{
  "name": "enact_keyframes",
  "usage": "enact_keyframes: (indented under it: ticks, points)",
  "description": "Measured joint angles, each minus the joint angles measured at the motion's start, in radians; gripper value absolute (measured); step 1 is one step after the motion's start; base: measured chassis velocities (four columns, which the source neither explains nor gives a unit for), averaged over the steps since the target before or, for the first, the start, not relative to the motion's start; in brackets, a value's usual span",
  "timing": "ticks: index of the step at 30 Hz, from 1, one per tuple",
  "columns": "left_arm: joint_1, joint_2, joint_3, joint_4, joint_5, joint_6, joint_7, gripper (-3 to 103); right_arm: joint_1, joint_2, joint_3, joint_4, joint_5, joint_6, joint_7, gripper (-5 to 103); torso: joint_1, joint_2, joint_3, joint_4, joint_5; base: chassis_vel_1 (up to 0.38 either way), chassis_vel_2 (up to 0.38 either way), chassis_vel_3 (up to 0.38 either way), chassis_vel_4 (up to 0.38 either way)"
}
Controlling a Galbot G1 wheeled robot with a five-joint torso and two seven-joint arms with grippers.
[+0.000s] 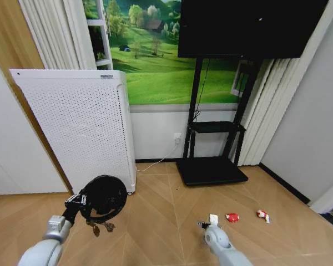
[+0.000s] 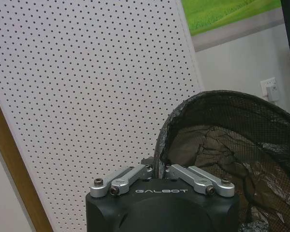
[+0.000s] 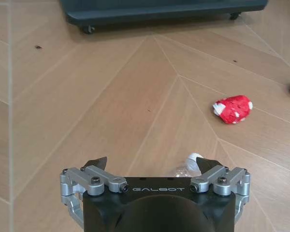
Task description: Pick up the trash bin and place the garbage on the floor into it.
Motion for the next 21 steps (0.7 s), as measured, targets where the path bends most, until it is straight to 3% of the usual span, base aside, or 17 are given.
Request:
enact_keyframes:
  ticks: [2, 3, 9, 10, 14, 21]
  points:
    - [0.0, 0.0, 0.0, 0.0, 0.0, 0.0, 0.0, 4, 0.0, 0.0, 0.0, 0.0, 0.0, 0.0, 0.0, 100, 0.0, 0.0, 0.0, 0.0, 0.0, 0.0, 0.0, 0.0, 0.0]
    - [0.0, 0.0, 0.002, 0.002, 0.002, 0.0, 0.0, 4, 0.019, 0.013, -0.011, -0.025, 0.001, -0.013, 0.042, 100, 0.0, 0.0, 0.0, -0.0001, -0.0002, 0.0, 0.0, 0.0, 0.0]
    - [-0.001, -0.002, 0.008, 0.009, 0.009, -0.001, 0.001, 4, 0.035, 0.026, -0.014, -0.063, -0.013, -0.023, 0.099, 100, 0.0, 0.0, 0.0, 0.0, 0.0, 0.0, 0.0, 0.0, 0.0]
    - [-0.002, -0.006, 0.016, 0.011, 0.017, -0.002, 0.001, 4, 0.041, 0.037, -0.014, -0.092, -0.025, -0.023, 0.143, 100, 0.0, 0.0, 0.0, -0.0003, -0.0003, 0.0, 0.0, 0.0, 0.0]
    - [-0.004, -0.01, 0.023, 0.015, 0.029, -0.003, 0.001, 4, 0.045, 0.065, -0.008, -0.118, -0.015, -0.022, 0.197, 100, 0.0, 0.0, 0.0, -0.0001, -0.0001, 0.0, 0.0, 0.0, 0.0]
    - [-0.011, -0.012, 0.034, 0.026, 0.04, -0.005, 0.002, 4, 0.054, 0.099, -0.003, -0.147, 0.007, -0.017, 0.226, 100, 0.0, 0.0, 0.0, -0.0001, -0.0001, 0.0, 0.0, 0.0, 0.0]
